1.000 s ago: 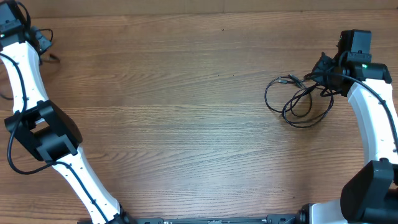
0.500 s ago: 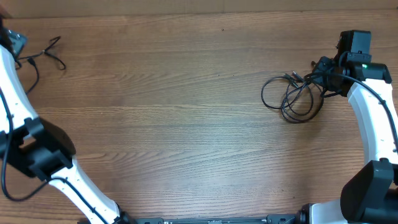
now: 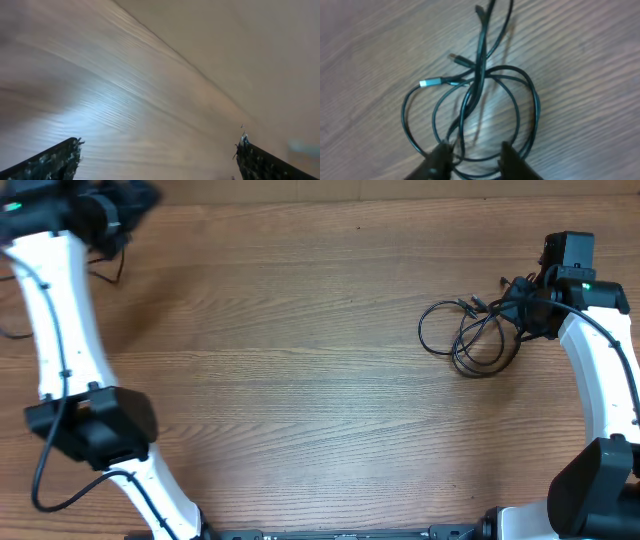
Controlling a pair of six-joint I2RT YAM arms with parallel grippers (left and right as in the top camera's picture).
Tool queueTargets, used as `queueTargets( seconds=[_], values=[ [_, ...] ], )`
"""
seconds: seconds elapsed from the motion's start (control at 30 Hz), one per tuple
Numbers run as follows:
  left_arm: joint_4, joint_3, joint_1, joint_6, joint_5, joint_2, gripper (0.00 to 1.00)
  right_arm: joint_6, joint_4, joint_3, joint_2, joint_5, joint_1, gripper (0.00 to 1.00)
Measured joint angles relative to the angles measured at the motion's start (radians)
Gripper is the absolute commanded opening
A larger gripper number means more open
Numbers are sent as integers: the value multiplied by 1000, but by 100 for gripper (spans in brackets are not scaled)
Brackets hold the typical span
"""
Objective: Untangle cables
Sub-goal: 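Move the left gripper to the right cable bundle and grasp it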
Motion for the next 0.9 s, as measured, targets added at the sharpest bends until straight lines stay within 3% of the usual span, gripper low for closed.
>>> queueTargets(
  seconds=[0.03, 0.1, 0.17, 0.3, 0.43, 0.6, 0.9],
  values=[
    [0, 0, -41, 10, 8, 0, 100, 3, 0, 1, 0, -6, 0, 42],
    [0, 0, -126, 25, 2, 0, 100, 4, -11, 11, 1, -18, 0, 63],
    [0, -2, -213, 32, -34, 0, 100, -1, -33, 36, 2, -26, -1, 67],
    [3, -29, -397, 21, -110, 0, 100, 4, -92, 93, 2, -31, -12, 67],
    [27, -101, -550, -68, -168, 0, 100, 6, -164, 143, 2, -34, -65, 66],
    [129, -243, -675, -316, -176, 0, 96, 31, -185, 160, 2, -37, -156, 66],
    [463, -464, -837, -838, -146, 2, 100, 45, -208, 160, 2, -72, -197, 66]
  ],
)
